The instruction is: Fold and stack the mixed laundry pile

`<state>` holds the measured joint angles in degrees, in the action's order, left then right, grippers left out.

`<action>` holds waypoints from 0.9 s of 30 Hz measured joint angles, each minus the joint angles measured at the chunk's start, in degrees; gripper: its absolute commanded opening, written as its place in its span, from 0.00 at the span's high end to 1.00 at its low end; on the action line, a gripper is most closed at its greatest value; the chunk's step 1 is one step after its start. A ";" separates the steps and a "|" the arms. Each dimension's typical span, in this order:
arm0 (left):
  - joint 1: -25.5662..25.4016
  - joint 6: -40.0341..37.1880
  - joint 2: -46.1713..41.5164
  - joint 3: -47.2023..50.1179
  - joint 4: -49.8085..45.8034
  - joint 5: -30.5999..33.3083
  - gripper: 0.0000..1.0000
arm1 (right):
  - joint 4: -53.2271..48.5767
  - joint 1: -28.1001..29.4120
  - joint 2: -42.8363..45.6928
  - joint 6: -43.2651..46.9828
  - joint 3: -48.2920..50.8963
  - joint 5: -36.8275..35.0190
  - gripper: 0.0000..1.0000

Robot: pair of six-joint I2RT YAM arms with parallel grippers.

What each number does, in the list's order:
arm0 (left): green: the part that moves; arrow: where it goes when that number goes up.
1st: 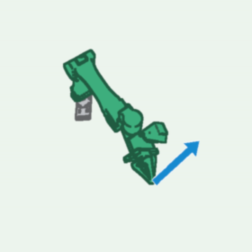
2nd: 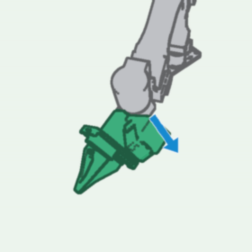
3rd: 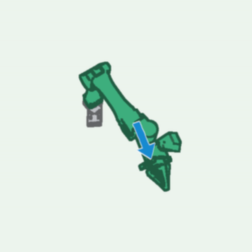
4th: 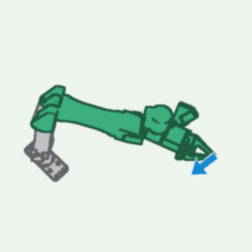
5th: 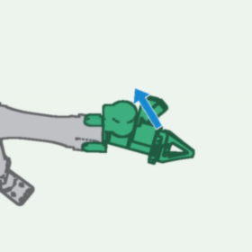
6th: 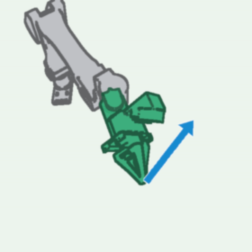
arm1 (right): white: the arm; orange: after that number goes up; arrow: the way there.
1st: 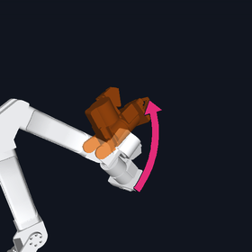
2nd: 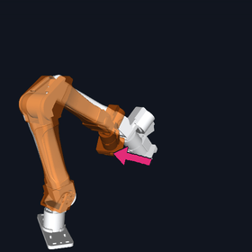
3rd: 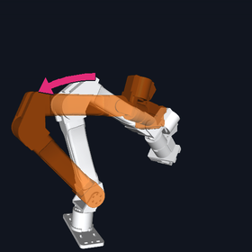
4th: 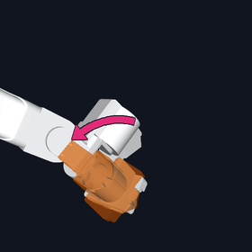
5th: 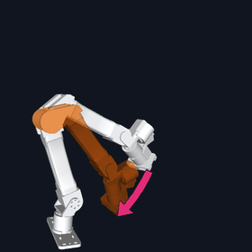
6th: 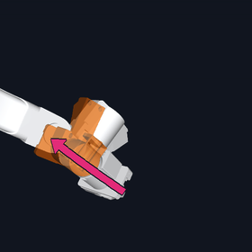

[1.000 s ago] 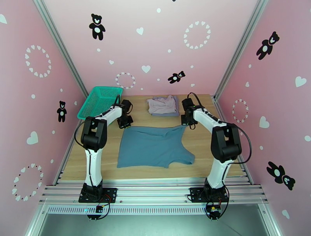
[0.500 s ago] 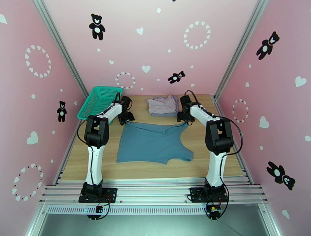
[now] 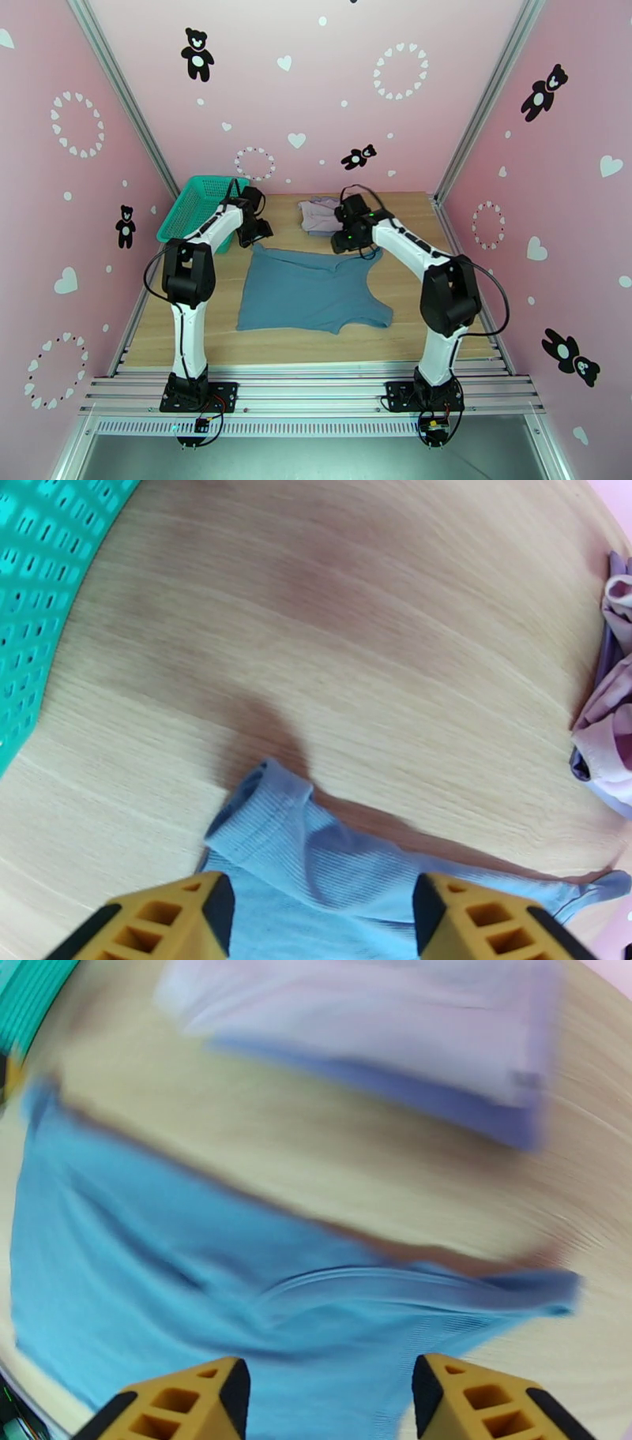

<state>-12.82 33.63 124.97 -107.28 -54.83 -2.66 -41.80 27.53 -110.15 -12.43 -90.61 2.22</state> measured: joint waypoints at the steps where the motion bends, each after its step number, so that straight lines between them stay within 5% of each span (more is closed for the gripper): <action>1: 0.00 0.00 0.07 -0.02 0.00 -0.11 0.35 | -0.11 1.03 -1.53 1.36 -0.46 0.24 0.42; 9: 0.04 0.04 -0.11 5.07 0.63 -0.13 0.27 | -0.57 1.73 -6.10 11.58 -1.05 -1.03 0.43; 27: 1.88 3.41 -1.42 8.24 3.08 -0.83 0.36 | -0.68 2.12 -6.99 20.59 -1.40 -1.90 0.44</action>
<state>-10.94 37.04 123.55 -99.04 -51.75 -3.49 -42.48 29.65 -117.14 8.16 -92.01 0.32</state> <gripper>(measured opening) 0.656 0.549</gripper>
